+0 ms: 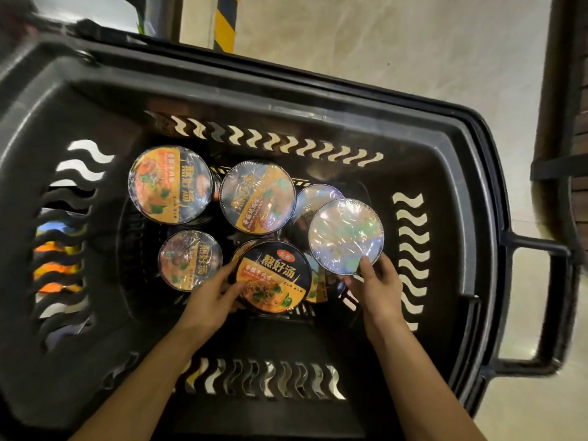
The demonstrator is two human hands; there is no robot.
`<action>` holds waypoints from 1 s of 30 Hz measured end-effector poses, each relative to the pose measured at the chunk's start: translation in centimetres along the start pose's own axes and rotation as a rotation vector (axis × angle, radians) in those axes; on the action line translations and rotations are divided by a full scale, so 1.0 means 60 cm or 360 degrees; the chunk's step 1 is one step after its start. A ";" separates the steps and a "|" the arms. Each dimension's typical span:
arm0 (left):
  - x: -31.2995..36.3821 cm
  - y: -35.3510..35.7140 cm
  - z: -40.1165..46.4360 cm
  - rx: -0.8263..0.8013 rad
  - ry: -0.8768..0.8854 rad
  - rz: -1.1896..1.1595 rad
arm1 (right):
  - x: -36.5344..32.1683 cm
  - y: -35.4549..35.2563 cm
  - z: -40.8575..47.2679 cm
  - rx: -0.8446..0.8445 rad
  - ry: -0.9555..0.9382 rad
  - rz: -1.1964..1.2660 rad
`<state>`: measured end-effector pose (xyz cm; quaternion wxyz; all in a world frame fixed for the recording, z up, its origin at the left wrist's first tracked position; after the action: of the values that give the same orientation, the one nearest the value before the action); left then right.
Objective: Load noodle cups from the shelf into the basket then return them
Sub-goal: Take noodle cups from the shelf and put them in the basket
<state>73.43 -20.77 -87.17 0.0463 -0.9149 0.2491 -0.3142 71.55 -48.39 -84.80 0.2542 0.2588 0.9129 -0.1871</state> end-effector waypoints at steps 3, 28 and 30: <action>0.020 0.006 -0.005 -0.0007 0.0140 0.0164 | -0.025 0.021 0.014 -0.0089 -0.0030 -0.0046; 0.125 0.127 -0.010 -0.0082 0.0208 0.0849 | -0.111 0.056 0.033 -0.0281 -0.0300 -0.1182; 0.157 0.099 -0.031 -0.0013 0.0274 0.0994 | -0.138 0.056 -0.006 -0.0286 -0.0433 -0.1452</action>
<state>76.18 -30.41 -81.92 0.1155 -0.7644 0.5222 -0.3601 79.43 -48.66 -80.61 0.2846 -0.2177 0.9043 -0.2320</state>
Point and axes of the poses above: each hand's wrist, its own z-axis towards the middle knuckle, its own y-axis out of the palm, x = y × z, the point moved 9 cm from there along z, towards the middle knuckle, and after that the axes turned 4 degrees about z, right-handed, at the moved point
